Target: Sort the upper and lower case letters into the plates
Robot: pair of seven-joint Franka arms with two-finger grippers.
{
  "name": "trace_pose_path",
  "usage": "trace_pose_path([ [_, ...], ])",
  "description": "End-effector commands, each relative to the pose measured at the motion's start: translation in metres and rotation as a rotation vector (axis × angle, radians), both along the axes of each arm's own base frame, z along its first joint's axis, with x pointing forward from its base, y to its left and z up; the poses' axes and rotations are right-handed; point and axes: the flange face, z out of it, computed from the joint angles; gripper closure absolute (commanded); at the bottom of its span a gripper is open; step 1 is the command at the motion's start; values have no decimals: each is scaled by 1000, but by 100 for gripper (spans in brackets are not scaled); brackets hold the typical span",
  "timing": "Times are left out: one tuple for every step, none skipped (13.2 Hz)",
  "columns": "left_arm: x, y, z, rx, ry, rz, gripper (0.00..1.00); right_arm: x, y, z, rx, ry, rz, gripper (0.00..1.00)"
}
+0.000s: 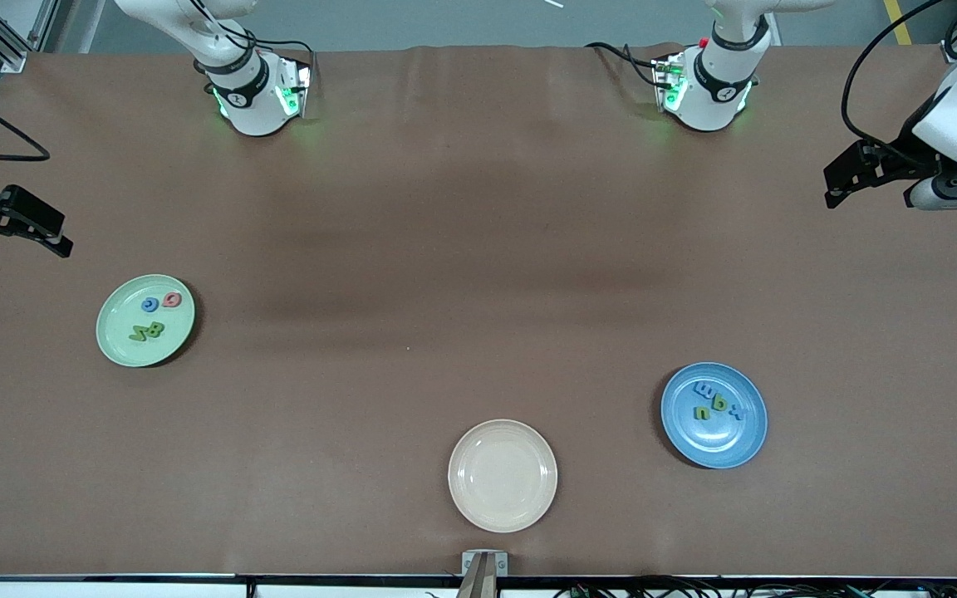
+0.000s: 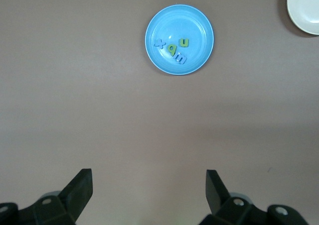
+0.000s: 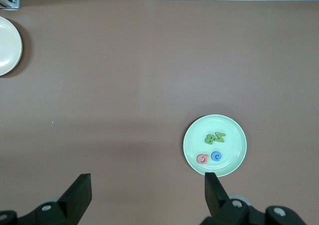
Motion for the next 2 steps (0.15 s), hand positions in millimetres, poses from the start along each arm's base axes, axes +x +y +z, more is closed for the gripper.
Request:
trace_pose_path([
  [-2, 0, 11, -8, -29, -17, 0, -1, 0, 5, -16, 1, -10, 0],
  [-2, -2, 15, -9, -37, -17, 0, -1, 0, 5, -16, 1, -9, 0],
])
